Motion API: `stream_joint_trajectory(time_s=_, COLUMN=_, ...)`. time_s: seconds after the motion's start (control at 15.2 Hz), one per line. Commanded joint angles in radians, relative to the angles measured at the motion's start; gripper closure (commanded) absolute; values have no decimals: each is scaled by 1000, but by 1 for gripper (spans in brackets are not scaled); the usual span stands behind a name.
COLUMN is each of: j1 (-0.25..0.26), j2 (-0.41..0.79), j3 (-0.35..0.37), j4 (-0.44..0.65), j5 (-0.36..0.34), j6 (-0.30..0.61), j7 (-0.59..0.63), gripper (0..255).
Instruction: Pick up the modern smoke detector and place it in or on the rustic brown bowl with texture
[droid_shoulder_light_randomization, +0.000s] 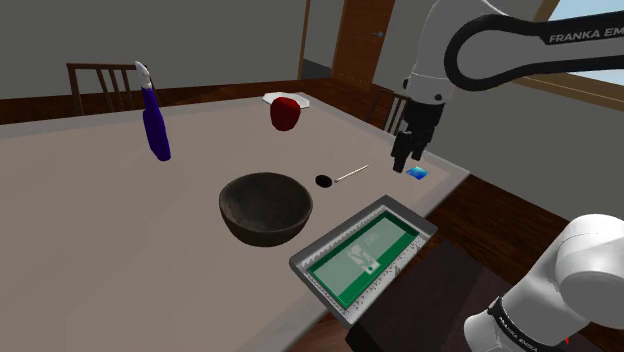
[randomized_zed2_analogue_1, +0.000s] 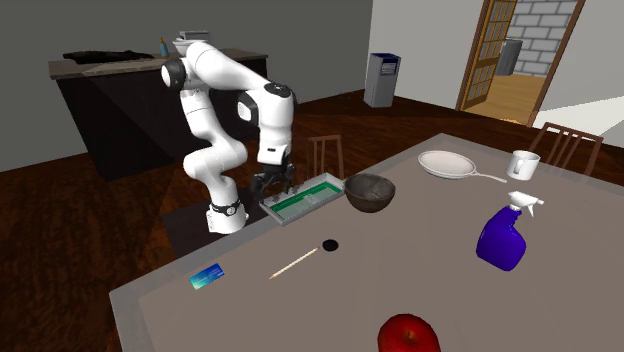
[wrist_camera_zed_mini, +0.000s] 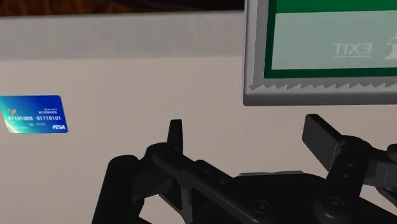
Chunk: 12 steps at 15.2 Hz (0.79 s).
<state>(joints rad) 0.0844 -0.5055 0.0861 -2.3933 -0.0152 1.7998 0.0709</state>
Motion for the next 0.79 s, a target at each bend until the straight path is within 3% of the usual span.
stream_joint_trajectory(time_s=0.0, j1=6, j2=69, j3=25, j4=27, j5=3, j6=55, j7=36, gripper=0)
stream_joint_trajectory(time_s=0.73, j1=31, j2=446, j3=131, j4=276, j5=-71, j6=241, j7=234, gripper=0)
